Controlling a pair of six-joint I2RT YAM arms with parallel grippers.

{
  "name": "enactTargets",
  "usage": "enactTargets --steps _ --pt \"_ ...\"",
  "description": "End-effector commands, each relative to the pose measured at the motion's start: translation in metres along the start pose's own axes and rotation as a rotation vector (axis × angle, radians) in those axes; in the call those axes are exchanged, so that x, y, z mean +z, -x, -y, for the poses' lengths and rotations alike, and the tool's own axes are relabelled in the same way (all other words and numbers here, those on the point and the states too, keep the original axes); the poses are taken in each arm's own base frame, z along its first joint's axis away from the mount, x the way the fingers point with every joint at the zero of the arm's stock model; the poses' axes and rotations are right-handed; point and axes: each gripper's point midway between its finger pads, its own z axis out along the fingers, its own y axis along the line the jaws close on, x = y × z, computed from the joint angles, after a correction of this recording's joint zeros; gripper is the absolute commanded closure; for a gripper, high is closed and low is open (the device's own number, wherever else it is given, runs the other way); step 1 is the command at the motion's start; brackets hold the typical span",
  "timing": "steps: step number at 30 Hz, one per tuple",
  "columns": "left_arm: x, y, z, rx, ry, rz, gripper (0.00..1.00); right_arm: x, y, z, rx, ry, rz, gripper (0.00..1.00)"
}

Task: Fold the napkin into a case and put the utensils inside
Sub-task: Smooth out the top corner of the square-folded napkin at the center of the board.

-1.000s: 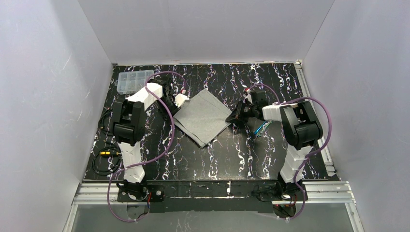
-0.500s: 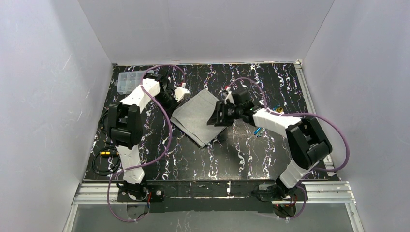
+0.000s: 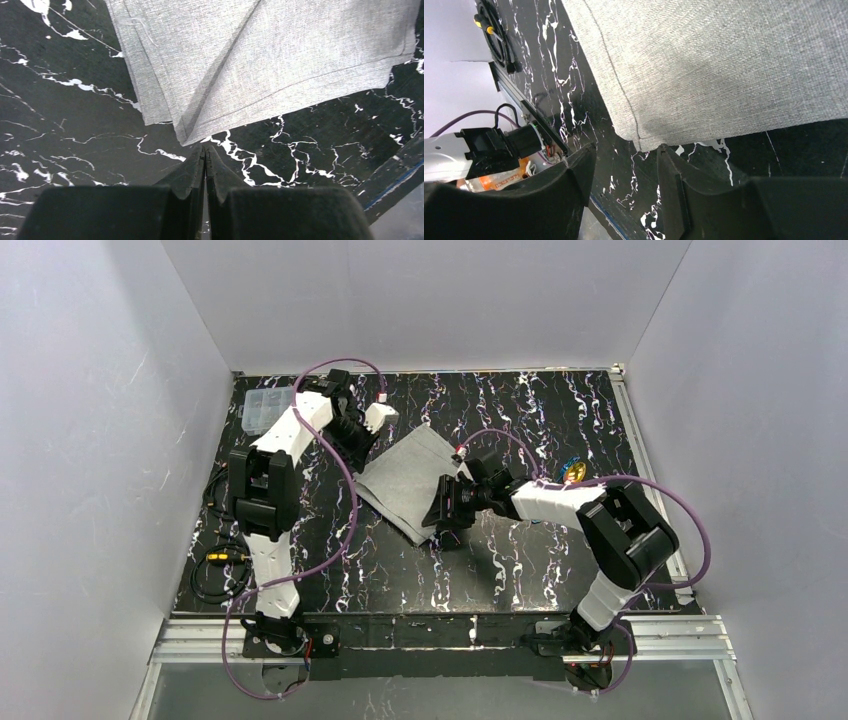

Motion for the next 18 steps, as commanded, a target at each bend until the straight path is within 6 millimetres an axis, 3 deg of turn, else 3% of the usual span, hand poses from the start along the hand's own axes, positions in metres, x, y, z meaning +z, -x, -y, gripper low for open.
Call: enactTargets --steps 1,12,18 --pt "0.003 0.0 0.017 -0.076 -0.08 -0.001 1.0 0.01 -0.005 0.003 0.05 0.022 -0.008 0.46" --pt "0.03 0.007 0.013 -0.092 -0.037 0.001 1.0 0.01 -0.014 0.012 0.079 -0.014 -0.024 0.49" --pt "0.045 -0.007 0.003 -0.083 0.011 -0.035 1.0 0.011 -0.021 0.024 0.082 -0.056 -0.05 0.55"
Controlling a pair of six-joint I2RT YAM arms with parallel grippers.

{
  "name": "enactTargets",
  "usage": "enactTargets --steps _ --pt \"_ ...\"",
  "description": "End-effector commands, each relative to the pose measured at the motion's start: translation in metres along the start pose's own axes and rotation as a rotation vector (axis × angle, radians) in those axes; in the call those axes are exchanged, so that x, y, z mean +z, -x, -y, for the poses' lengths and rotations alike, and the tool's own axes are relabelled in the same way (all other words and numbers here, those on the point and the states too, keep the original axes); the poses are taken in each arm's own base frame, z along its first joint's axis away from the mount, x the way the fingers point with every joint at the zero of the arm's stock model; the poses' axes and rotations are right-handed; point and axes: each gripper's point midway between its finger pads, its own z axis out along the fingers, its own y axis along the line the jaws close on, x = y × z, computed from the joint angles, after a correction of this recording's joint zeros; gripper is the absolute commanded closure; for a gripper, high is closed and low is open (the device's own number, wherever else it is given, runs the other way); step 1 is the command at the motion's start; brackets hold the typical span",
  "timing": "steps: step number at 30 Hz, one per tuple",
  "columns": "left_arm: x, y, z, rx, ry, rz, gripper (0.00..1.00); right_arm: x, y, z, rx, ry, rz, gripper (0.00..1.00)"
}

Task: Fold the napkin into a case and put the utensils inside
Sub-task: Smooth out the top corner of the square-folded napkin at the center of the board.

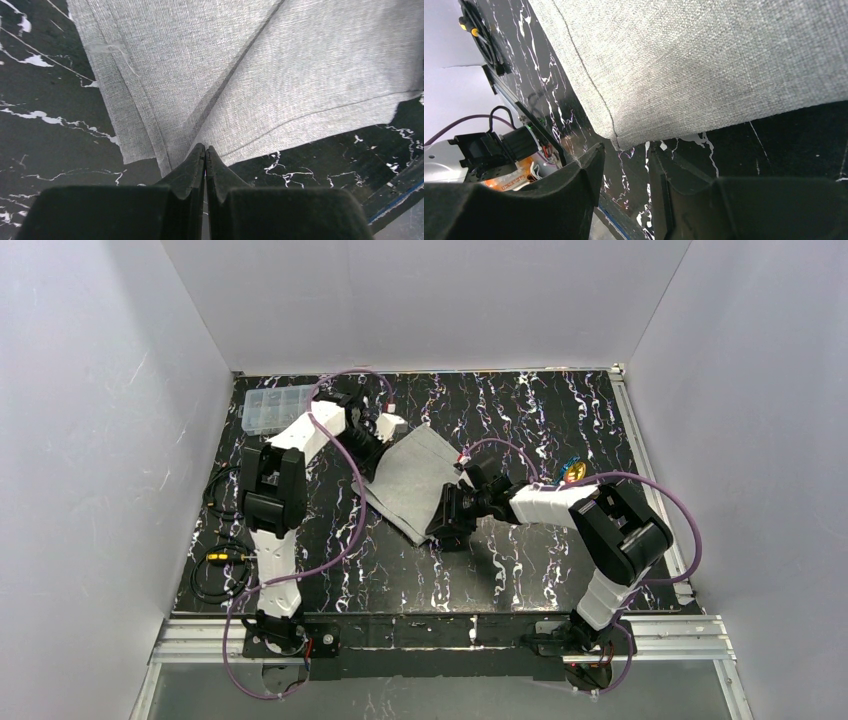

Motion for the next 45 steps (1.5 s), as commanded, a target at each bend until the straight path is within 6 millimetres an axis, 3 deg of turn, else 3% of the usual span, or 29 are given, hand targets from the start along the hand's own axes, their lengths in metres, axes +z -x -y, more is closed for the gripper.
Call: enactTargets --steps 1,7,12,16,20,24,27,29,35,38,41,45 --pt "0.012 -0.013 -0.008 0.0 0.04 -0.035 1.0 0.002 -0.005 0.009 0.001 -0.037 -0.015 0.55" --pt "0.022 -0.028 -0.013 0.022 0.07 -0.064 1.0 0.002 -0.008 0.014 -0.001 -0.049 -0.029 0.65" --pt "0.024 -0.032 -0.015 0.038 0.097 -0.057 1.0 -0.006 -0.003 0.008 -0.027 -0.054 -0.036 0.67" --pt "0.022 -0.031 -0.016 0.038 0.117 -0.038 1.0 -0.024 0.014 -0.006 -0.063 -0.016 -0.049 0.66" --pt "0.013 -0.024 -0.01 0.016 0.11 -0.005 1.0 -0.047 0.053 -0.011 -0.082 -0.017 0.025 0.65" --pt "-0.005 -0.01 0.001 -0.016 0.085 0.038 0.96 -0.049 0.09 0.002 -0.062 -0.059 0.1 0.66" --pt "-0.024 0.001 0.006 -0.011 0.096 0.089 0.84 -0.045 0.11 0.025 -0.009 -0.09 0.122 0.71" --pt "-0.039 0.008 0.004 -0.013 0.126 0.127 0.81 -0.046 0.12 0.043 0.012 -0.131 0.145 0.74" --pt "-0.097 0.035 -0.021 -0.04 0.232 0.229 0.77 -0.044 0.126 0.076 0.039 -0.187 0.144 0.76" --pt "-0.11 0.039 -0.039 -0.069 0.281 0.243 0.74 -0.041 0.125 0.083 0.044 -0.19 0.129 0.77" --pt "-0.098 0.037 -0.05 -0.107 0.269 0.218 0.62 -0.05 0.131 0.071 0.017 -0.177 0.138 0.76" --pt "-0.083 0.034 -0.057 -0.143 0.25 0.185 0.63 -0.074 0.157 0.027 -0.075 -0.109 0.225 0.63"
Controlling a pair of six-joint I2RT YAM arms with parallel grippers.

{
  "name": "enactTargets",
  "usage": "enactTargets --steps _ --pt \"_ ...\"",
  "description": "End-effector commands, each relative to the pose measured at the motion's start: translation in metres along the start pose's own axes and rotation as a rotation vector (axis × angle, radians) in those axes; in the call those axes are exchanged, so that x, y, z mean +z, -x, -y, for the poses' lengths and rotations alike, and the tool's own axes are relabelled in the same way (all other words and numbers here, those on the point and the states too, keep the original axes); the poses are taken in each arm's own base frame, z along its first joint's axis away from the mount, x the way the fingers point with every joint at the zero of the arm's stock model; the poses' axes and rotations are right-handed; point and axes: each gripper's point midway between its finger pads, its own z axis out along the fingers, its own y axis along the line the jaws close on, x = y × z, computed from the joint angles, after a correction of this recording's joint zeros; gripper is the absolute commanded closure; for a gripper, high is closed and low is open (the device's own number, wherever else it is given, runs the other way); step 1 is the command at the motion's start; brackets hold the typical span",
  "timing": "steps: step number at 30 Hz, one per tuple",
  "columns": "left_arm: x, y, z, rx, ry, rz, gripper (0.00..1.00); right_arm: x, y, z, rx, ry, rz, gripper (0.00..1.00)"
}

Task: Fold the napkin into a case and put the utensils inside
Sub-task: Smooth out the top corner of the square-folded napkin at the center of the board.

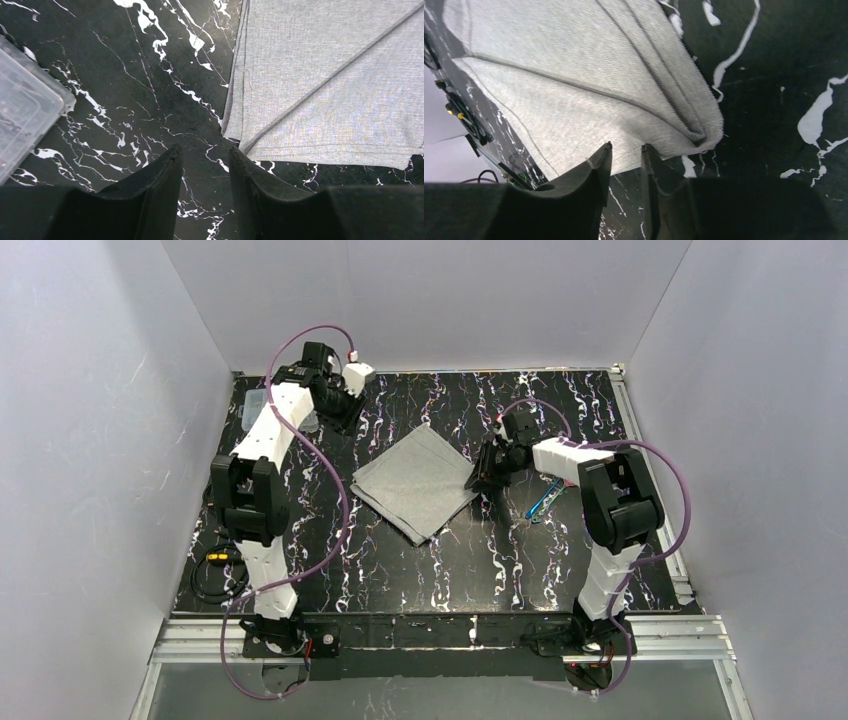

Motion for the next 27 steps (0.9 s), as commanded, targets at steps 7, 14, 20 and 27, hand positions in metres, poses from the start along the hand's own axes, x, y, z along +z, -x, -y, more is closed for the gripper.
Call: enactTargets --steps 7,14,20,27 --pt "0.023 -0.019 -0.004 -0.132 -0.058 -0.078 0.71 -0.012 0.086 -0.114 -0.341 0.169 0.161 0.41" --pt "0.064 -0.042 0.01 -0.21 -0.173 -0.148 0.81 0.036 0.114 -0.143 -0.516 0.167 0.186 0.42" --pt "0.086 -0.055 0.025 -0.258 -0.264 -0.183 0.85 0.063 0.116 -0.14 -0.522 0.182 0.181 0.43" --pt "0.093 -0.068 0.032 -0.259 -0.291 -0.201 0.87 0.072 0.118 -0.134 -0.525 0.162 0.181 0.44"
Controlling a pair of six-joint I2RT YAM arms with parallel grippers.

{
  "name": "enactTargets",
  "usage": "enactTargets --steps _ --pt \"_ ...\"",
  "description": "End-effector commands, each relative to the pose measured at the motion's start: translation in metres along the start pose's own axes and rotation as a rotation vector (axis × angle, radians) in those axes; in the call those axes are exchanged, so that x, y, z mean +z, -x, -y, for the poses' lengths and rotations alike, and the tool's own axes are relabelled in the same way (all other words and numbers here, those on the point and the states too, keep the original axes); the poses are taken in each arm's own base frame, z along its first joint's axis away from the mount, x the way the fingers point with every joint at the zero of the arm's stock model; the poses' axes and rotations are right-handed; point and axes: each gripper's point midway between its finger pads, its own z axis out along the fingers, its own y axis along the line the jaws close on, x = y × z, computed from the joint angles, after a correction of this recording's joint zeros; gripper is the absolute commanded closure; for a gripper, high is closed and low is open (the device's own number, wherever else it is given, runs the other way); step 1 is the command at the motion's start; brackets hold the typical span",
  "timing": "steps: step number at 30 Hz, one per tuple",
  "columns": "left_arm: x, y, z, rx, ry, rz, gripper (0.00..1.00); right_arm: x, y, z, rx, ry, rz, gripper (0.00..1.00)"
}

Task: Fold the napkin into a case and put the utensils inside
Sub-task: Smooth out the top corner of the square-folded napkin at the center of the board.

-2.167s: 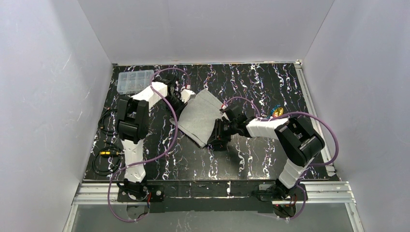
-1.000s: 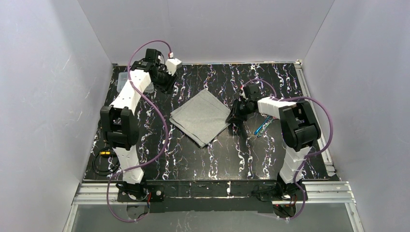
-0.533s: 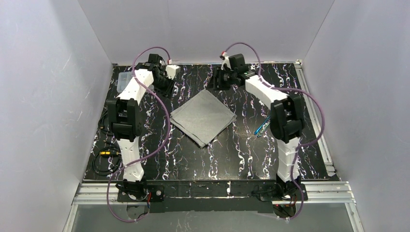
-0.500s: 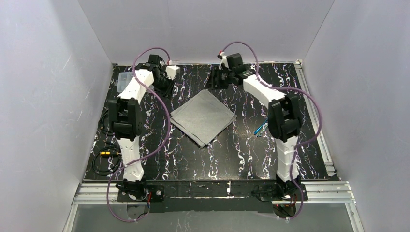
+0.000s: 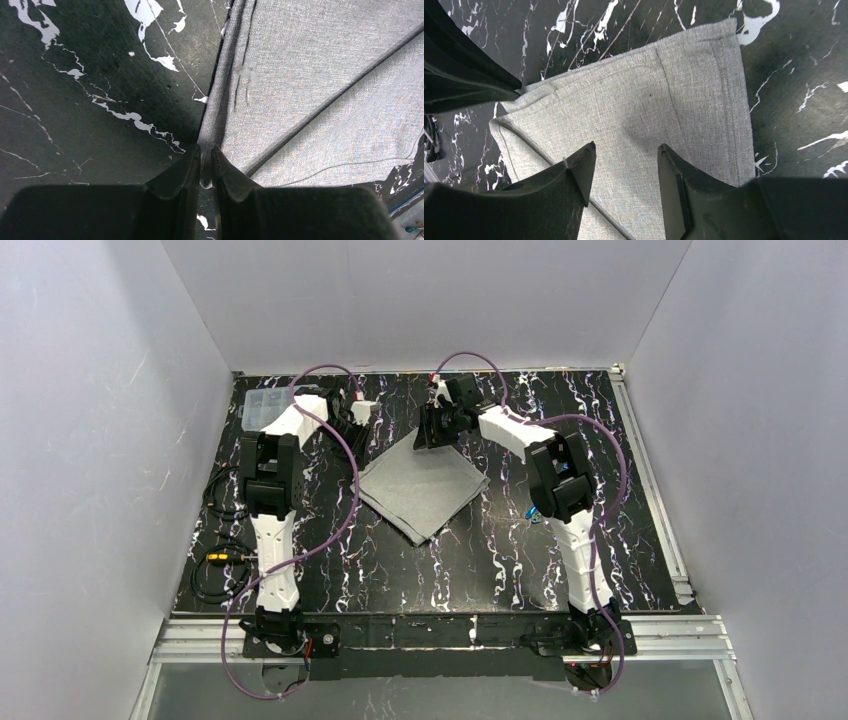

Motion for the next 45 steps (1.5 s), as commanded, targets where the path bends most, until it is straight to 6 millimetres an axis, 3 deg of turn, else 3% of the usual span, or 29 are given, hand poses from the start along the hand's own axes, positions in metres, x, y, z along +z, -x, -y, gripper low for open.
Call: enactTargets --steps 1,7,15,18,22,25,37,45 --pt "-0.005 0.0 0.013 0.005 -0.047 0.016 0.87 -0.008 0.034 -0.008 -0.067 0.01 0.089 0.43" --pt "-0.012 -0.001 0.007 0.016 -0.002 0.014 0.85 -0.007 0.038 -0.005 -0.099 -0.003 0.104 0.41" --pt "-0.057 0.028 -0.009 0.054 0.123 0.102 0.76 0.01 0.043 -0.003 -0.103 0.021 0.106 0.42" --pt "-0.065 0.03 -0.001 0.039 0.076 0.129 0.73 0.014 0.043 -0.001 -0.101 0.025 0.11 0.43" --pt "-0.053 0.017 0.02 0.009 -0.048 0.091 0.73 0.015 0.044 0.0 -0.102 0.025 0.116 0.43" --pt "-0.043 0.008 0.024 -0.003 -0.086 0.068 0.72 0.018 0.041 0.001 -0.1 0.03 0.108 0.43" --pt "-0.014 -0.012 0.016 -0.002 -0.108 -0.012 0.75 0.027 0.03 0.005 -0.073 0.043 0.08 0.46" --pt "-0.005 -0.024 -0.003 0.087 0.042 -0.037 0.81 0.022 0.033 0.003 -0.082 0.032 0.095 0.47"
